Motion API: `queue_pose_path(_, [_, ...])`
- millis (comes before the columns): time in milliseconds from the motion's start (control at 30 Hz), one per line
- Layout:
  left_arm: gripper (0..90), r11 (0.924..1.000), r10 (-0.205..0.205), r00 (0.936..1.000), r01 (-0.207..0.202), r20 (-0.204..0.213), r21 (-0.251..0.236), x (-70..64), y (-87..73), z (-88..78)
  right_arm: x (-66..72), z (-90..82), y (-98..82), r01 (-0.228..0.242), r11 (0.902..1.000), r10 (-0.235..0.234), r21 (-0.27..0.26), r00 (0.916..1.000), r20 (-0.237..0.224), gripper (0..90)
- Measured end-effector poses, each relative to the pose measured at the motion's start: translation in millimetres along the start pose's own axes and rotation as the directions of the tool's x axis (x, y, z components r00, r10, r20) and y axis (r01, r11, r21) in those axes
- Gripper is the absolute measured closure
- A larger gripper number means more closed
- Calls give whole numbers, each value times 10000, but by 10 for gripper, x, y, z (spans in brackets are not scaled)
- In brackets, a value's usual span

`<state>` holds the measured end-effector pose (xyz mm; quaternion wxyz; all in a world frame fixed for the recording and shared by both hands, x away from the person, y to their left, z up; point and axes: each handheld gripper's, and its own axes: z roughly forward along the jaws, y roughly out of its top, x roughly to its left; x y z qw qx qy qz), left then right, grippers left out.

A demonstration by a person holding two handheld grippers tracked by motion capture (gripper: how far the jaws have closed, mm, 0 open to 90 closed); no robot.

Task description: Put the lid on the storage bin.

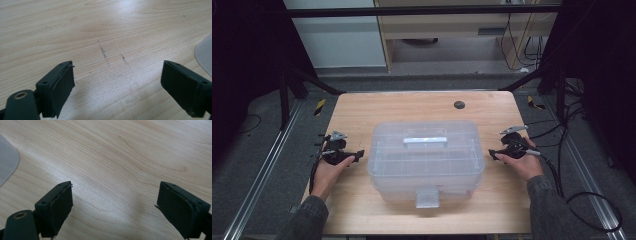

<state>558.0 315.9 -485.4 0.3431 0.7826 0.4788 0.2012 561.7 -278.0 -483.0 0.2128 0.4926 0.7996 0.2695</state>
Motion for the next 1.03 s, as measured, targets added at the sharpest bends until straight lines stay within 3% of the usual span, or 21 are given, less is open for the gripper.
queue_pose_path(167, [62,9999,157,9996,-158,-220,-40,9,-11,76,-17,79,8,-366,9985,363,-394,9993,-85,130])
queue_pose_path(400, [60,10000,77,9992,-76,-380,45,22,-28,175,-54,150,11,-962,9919,951,-829,9953,-164,126])
queue_pose_path(467, [60,9997,45,9993,-36,-366,256,24,-44,221,-69,189,-13,-1395,9851,1359,-1009,9898,-422,126])
queue_pose_path(533, [50,9999,37,9993,-30,-362,169,18,-52,237,-82,209,-44,-1554,9821,1509,-1065,9873,-487,125])
queue_pose_path(800, [41,9999,82,9989,-76,-462,123,7,-56,253,-7,279,-108,-1187,9852,1213,-1236,9925,136,61])
queue_pose_path(1033, [0,9988,-407,9944,430,-975,217,-31,-70,244,44,281,-108,-1527,9824,1579,-1078,9866,412,5])
